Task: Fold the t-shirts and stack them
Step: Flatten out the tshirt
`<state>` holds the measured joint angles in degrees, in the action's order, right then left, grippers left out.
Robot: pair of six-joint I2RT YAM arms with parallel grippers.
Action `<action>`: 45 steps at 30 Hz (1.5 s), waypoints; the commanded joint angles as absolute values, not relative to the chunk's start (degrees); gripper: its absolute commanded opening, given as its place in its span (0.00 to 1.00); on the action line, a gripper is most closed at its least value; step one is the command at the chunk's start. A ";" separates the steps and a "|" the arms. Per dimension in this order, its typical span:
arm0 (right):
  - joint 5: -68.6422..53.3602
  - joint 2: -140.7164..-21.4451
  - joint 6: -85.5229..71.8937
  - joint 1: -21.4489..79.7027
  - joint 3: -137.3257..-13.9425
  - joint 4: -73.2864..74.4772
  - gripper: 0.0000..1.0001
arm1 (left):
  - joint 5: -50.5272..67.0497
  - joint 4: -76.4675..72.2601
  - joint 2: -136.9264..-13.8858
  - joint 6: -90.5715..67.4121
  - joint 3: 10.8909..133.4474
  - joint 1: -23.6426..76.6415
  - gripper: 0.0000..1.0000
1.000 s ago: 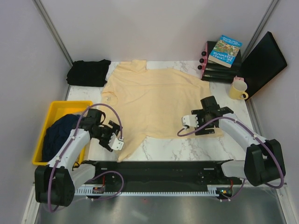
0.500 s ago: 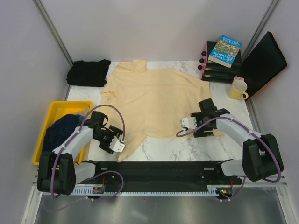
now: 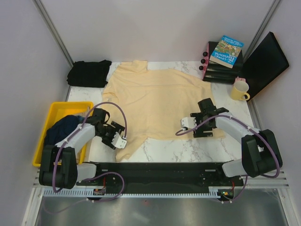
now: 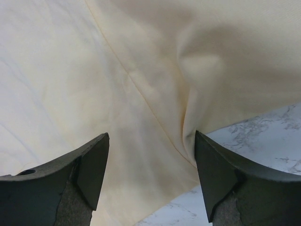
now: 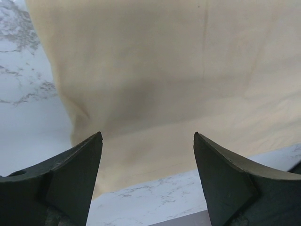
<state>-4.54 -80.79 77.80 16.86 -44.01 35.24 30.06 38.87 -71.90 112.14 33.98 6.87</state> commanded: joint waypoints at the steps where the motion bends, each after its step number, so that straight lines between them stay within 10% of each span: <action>1: -7.91 -80.07 79.01 17.31 -49.13 40.68 0.86 | 26.19 37.18 -73.74 112.85 33.22 6.94 0.79; 23: -6.42 -77.52 80.07 18.54 -39.91 42.73 0.89 | 25.58 37.18 -76.73 113.91 35.16 6.94 0.76; 35: -1.23 -82.00 75.94 18.63 -36.92 31.12 0.81 | 25.14 38.41 -75.41 113.56 35.42 6.94 0.40; 39: -0.35 -82.61 75.68 18.54 -36.65 28.92 0.50 | 24.61 39.29 -75.15 113.38 35.33 6.94 0.02; 45: 2.63 -83.85 74.36 18.54 -37.88 25.06 0.00 | 25.40 39.37 -74.97 110.75 37.17 6.94 0.02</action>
